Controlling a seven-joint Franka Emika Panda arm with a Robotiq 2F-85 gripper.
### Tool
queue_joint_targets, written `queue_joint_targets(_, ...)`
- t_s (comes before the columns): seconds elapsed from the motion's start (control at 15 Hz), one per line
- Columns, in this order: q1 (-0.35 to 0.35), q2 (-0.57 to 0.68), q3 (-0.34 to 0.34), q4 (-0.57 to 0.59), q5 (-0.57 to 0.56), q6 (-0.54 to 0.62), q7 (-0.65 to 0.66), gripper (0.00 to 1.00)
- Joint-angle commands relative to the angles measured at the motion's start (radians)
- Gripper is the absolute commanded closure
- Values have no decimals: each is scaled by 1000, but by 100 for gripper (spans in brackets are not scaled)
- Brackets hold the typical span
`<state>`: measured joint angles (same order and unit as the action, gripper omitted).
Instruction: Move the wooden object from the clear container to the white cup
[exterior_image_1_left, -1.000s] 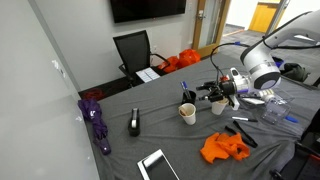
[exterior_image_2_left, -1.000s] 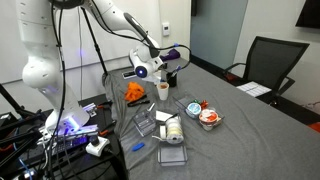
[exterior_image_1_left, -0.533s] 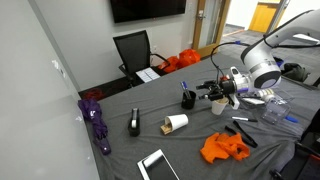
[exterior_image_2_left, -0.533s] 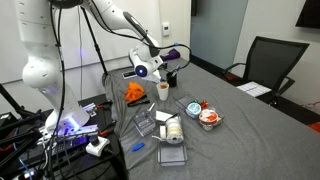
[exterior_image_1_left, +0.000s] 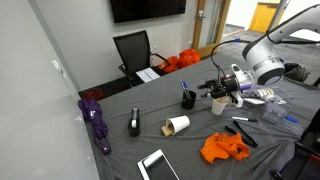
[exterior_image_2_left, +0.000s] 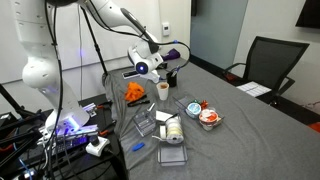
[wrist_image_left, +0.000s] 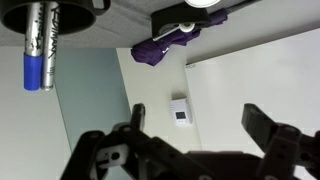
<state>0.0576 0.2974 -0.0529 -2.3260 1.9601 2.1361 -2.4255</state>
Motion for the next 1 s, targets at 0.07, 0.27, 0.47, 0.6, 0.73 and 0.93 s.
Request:
queue_joint_targets(0.07,-4,-98,-11,-68,-117,42,92,0)
queue_joint_targets(0.27,-10,-146,-12,-93,-191,63,136,0)
queue_joint_targets(0.47,-16,-196,-10,-115,-276,86,198,0)
queue_joint_targets(0.6,-18,-232,-7,-130,-367,118,280,0)
queue_joint_targets(0.73,-25,-263,-5,-143,-463,127,363,0)
queue_joint_targets(0.93,-37,-306,-3,-160,-591,124,476,0)
